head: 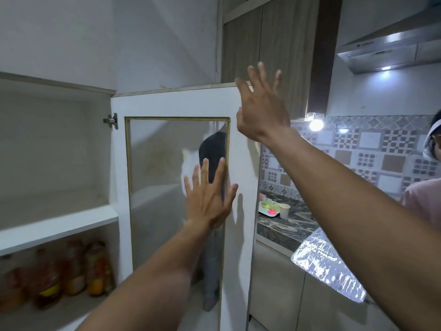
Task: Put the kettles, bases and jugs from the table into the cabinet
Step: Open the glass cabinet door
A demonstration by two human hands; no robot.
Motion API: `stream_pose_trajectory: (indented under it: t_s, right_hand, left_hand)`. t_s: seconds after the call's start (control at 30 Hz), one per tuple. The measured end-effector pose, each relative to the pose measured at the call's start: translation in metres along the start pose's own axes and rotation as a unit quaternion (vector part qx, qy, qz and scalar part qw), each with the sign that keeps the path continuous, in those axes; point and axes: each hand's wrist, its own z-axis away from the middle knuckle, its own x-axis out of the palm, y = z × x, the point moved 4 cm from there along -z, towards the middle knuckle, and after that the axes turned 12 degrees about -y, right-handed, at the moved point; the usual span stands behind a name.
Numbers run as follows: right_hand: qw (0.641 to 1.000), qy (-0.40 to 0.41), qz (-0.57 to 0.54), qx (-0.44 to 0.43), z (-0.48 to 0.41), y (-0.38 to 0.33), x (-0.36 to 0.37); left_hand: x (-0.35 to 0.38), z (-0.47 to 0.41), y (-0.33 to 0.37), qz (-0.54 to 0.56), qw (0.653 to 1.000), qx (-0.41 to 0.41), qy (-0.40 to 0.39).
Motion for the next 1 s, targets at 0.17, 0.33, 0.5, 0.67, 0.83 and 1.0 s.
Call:
stream_pose_trajectory:
  t_s: [0.17, 0.33, 0.5, 0.67, 0.83, 1.0]
  right_hand:
    - [0.996, 0.01, -0.067, -0.064, -0.009, -0.065, 0.003]
    - [0.976, -0.051, -0.175, -0.115, -0.011, -0.142, 0.026]
    - [0.949, -0.062, -0.251, -0.18, -0.017, -0.243, 0.047]
    - [0.899, -0.114, -0.339, -0.252, -0.007, -0.352, 0.048]
    - [0.844, -0.138, -0.401, -0.329, 0.024, -0.467, 0.035]
    - [0.784, -0.173, -0.443, -0.399, 0.063, -0.576, 0.008]
  left_hand:
    - [-0.039, 0.01, -0.065, -0.037, 0.998, -0.054, 0.003]
    - [-0.083, 0.052, -0.148, -0.104, 0.987, -0.126, 0.005]
    - [-0.136, 0.114, -0.233, -0.197, 0.959, -0.203, -0.021]
    - [-0.192, 0.2, -0.296, -0.248, 0.913, -0.325, -0.006]
    - [-0.24, 0.298, -0.338, -0.281, 0.859, -0.428, -0.017]
    - [-0.288, 0.38, -0.371, -0.298, 0.804, -0.514, -0.007]
